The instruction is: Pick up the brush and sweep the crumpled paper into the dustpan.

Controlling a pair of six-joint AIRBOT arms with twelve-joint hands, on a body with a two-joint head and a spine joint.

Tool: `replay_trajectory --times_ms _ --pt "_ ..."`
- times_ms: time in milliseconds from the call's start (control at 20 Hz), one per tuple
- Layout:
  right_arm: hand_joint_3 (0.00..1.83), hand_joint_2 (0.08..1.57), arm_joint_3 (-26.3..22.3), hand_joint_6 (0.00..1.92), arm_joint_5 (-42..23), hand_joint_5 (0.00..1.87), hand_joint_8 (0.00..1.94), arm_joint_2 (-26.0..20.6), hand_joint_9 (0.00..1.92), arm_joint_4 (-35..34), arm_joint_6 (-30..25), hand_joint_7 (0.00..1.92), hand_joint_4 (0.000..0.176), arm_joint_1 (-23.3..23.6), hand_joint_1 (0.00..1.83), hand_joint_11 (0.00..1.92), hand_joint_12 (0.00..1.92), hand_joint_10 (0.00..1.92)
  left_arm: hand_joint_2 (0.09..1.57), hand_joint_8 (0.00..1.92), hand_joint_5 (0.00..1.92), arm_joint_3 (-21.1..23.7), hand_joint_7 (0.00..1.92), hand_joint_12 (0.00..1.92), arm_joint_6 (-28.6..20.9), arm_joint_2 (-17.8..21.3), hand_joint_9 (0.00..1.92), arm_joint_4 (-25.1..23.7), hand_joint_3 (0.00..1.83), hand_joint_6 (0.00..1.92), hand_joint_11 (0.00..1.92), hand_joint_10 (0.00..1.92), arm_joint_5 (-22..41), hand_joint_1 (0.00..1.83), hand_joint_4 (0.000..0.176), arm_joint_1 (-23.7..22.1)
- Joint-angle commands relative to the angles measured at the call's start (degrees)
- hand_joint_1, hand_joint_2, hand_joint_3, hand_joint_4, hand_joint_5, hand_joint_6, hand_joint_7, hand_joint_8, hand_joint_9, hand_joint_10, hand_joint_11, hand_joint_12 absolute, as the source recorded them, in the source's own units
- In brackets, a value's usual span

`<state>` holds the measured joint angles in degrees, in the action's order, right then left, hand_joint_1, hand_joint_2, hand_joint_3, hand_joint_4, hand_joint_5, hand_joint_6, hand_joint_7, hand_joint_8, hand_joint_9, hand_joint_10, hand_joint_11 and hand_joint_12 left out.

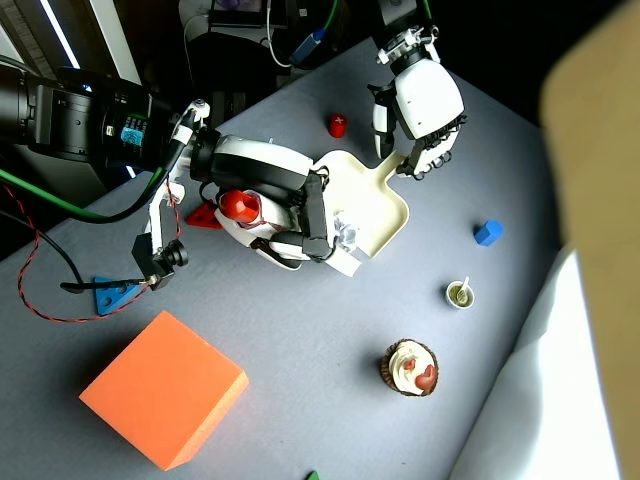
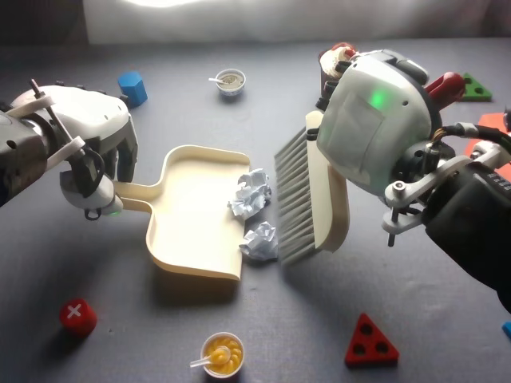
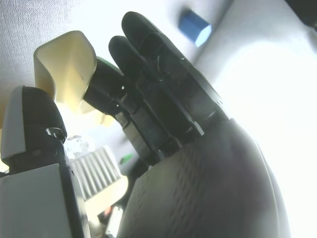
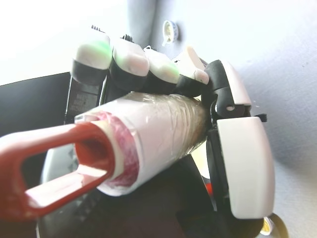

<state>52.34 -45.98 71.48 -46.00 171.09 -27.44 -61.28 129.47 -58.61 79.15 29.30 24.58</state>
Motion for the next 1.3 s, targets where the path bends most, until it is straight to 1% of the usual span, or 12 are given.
replay_trajectory --times_ms 0,200,300,350,400,550,800,950,1050,1200,1250 --pt "0.00 1.45 0.2 1.92 -4.4 1.11 1.94 -0.3 1.19 2.8 0.9 1.21 0.066 0.5 0.78 1.20 1.92 1.92 1.04 0.50 1.15 0.1 1.17 0.12 -0.3 0.4 1.07 -2.1 0.00 0.85 0.99 0.00 2.9 1.27 0.000 0.0" --pt "0.00 1.44 1.5 1.92 -2.3 1.11 1.94 1.0 1.19 0.2 0.9 1.20 0.067 0.5 0.79 1.20 1.92 1.92 1.04 0.50 1.15 0.2 1.17 0.12 -0.8 0.4 1.05 -2.5 0.00 0.85 0.98 0.00 2.9 1.27 0.000 0.1" --pt "0.00 1.43 2.8 1.92 -1.5 1.11 1.94 2.2 1.20 -1.1 0.9 1.21 0.067 1.1 0.80 1.21 1.92 1.92 1.05 0.53 1.14 0.1 1.15 0.13 -2.8 0.4 1.05 -4.6 0.00 0.86 0.99 0.00 3.0 1.27 0.000 0.5" --pt "0.00 1.43 3.2 1.92 -1.0 1.11 1.94 2.6 1.21 -1.1 0.9 1.21 0.067 1.4 0.80 1.23 1.92 1.92 1.05 0.54 1.14 0.1 1.15 0.13 -4.8 0.4 1.05 -6.7 0.00 0.87 0.98 0.00 3.4 1.26 0.000 0.8" --pt "0.00 1.44 3.4 1.92 -0.8 1.11 1.94 2.8 1.19 -1.1 0.9 1.20 0.067 1.6 0.79 1.22 1.92 1.92 1.05 0.53 1.14 0.2 1.15 0.13 -6.7 0.4 1.05 -8.3 0.00 0.88 0.99 0.00 4.0 1.26 0.000 1.2" --pt "0.00 1.44 3.0 1.92 -0.6 1.12 1.94 3.4 1.19 -0.9 0.9 1.20 0.068 2.7 0.78 1.22 1.92 1.92 1.05 0.54 1.14 0.3 1.15 0.12 -9.8 0.4 1.05 -10.9 0.00 0.86 0.97 0.00 5.0 1.27 0.000 2.1" --pt "0.00 1.43 2.3 1.92 -1.6 1.13 1.94 3.5 1.21 2.6 0.8 1.21 0.068 4.0 0.80 1.22 1.92 1.92 1.05 0.55 1.15 0.3 1.14 0.12 -10.0 0.3 1.04 -11.0 0.00 0.85 0.95 0.00 4.8 1.27 0.000 2.2" --pt "0.00 1.43 2.0 1.92 -1.6 1.14 1.94 3.6 1.23 2.8 0.7 1.23 0.067 4.4 0.80 1.22 1.92 1.92 1.05 0.53 1.14 0.3 1.15 0.12 -10.0 0.3 1.04 -11.0 0.00 0.87 0.95 0.00 4.6 1.27 0.000 2.3" --pt "0.00 1.43 1.8 1.92 -2.2 1.15 1.94 3.8 1.24 3.3 -0.3 1.24 0.065 4.8 0.78 1.23 1.92 1.92 1.05 0.54 1.15 0.3 1.15 0.12 -10.0 0.3 1.05 -11.0 0.00 0.86 0.96 0.00 4.6 1.27 0.000 2.3" --pt "0.00 1.43 1.2 1.92 -3.0 1.15 1.94 3.9 1.24 4.1 -1.7 1.24 0.063 5.3 0.79 1.22 1.92 1.92 1.05 0.54 1.15 0.3 1.15 0.13 -10.0 0.3 1.05 -10.9 0.00 0.85 0.97 0.00 4.6 1.27 0.000 2.3" --pt "0.00 1.42 1.0 1.92 -3.0 1.12 1.94 3.9 1.22 4.5 -2.4 1.22 0.063 5.5 0.81 1.21 1.92 1.92 1.05 0.55 1.15 0.3 1.15 0.12 -10.0 0.3 1.04 -10.8 0.00 0.84 0.96 0.00 4.6 1.27 0.000 2.3"
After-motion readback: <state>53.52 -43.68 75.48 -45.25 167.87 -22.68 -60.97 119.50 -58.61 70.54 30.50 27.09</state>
